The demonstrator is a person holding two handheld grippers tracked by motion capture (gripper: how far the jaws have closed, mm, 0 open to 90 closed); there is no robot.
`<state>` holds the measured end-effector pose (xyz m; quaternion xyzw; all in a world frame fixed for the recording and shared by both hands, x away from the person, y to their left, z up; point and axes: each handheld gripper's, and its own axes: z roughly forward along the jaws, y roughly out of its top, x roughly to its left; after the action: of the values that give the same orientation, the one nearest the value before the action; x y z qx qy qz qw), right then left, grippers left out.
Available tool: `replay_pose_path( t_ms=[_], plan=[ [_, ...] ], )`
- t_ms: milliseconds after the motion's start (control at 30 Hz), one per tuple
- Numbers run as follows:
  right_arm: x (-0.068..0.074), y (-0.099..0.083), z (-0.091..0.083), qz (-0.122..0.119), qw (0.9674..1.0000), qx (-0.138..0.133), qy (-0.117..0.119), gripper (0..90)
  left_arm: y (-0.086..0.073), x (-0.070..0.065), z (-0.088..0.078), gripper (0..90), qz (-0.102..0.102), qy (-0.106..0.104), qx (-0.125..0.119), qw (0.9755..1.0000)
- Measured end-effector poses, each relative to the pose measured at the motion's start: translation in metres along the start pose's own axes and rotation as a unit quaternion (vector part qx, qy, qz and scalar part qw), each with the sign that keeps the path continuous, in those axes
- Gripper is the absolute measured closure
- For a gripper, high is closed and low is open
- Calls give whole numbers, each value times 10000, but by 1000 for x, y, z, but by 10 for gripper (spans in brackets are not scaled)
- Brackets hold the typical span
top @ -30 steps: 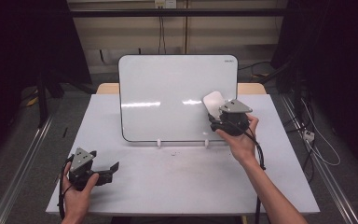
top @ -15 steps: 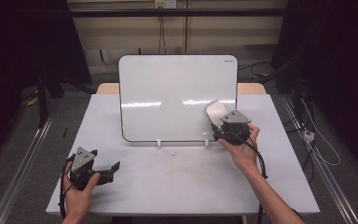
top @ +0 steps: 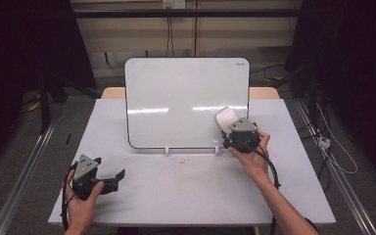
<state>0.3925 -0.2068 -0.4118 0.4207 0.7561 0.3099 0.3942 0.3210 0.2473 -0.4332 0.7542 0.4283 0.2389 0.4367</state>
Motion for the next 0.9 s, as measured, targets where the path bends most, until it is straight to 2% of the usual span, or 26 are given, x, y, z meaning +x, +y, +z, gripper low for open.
replay_pose_path(
  t_ms=[267, 500, 600, 700, 767, 900],
  plan=[
    [0, -1, 1, 34, 10000, -11, -3, 312, 1, -3, 1, 52, 10, -11, 5, 10000],
    [-4, -1, 2, 217, 9996, 37, 162, 285, 1, -2, 5, 52, 34, -31, 48, 10000],
    [-8, -2, 1, 399, 9986, 19, 359, 248, 1, -2, 4, 52, 39, -48, 48, 10000],
    [-10, -2, -3, 509, 9977, -41, 454, 163, 0, -2, 3, 52, 39, -38, 26, 10000],
    [-11, -2, -5, 600, 9964, -45, 598, 110, 0, -2, 3, 52, 32, -38, 47, 10000],
    [-11, -2, -11, 796, 9941, -68, 729, 71, 0, -1, 2, 52, 32, -58, 6, 10000]
  ],
)
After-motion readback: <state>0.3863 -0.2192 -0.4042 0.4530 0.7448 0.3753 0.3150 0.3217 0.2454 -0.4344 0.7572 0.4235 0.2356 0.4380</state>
